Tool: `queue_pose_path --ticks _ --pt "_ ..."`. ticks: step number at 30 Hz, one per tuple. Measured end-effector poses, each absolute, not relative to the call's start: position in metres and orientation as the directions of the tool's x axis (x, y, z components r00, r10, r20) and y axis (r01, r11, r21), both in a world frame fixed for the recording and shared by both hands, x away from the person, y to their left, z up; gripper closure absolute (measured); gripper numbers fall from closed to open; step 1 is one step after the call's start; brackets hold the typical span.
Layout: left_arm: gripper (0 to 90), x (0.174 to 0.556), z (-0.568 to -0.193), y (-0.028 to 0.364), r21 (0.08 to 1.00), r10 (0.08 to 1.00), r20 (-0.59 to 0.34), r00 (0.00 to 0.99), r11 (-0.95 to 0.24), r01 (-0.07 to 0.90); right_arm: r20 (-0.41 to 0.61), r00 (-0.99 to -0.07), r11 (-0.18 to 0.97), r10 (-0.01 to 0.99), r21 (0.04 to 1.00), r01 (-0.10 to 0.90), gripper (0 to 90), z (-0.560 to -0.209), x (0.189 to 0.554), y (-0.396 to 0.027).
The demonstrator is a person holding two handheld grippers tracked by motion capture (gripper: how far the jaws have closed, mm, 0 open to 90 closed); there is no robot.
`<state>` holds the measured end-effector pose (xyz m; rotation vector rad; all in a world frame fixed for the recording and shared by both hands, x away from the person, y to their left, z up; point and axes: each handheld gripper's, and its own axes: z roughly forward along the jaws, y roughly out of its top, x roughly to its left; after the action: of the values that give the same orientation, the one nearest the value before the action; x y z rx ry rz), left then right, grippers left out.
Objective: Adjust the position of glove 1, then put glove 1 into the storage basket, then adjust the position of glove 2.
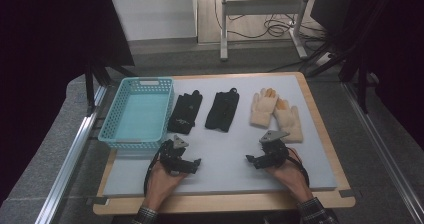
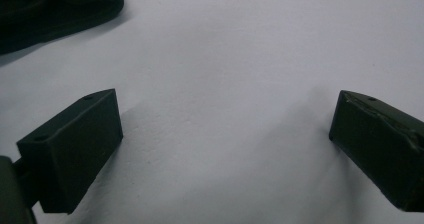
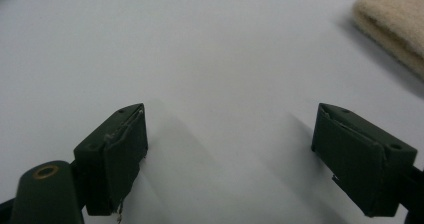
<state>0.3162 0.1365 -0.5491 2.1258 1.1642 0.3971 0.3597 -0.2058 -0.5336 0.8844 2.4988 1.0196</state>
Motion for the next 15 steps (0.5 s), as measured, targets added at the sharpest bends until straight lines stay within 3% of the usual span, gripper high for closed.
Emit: queue_pose_path --ticks 15 --pt "1.1 0.3152 -0.5498 0.1368 0.692 0.829 -0.045 0.557 -0.376 0.616 -0.041 -0.744 0.545 0.667 0.708 0.450 12.2 -0.5344 0.3575 -0.2025"
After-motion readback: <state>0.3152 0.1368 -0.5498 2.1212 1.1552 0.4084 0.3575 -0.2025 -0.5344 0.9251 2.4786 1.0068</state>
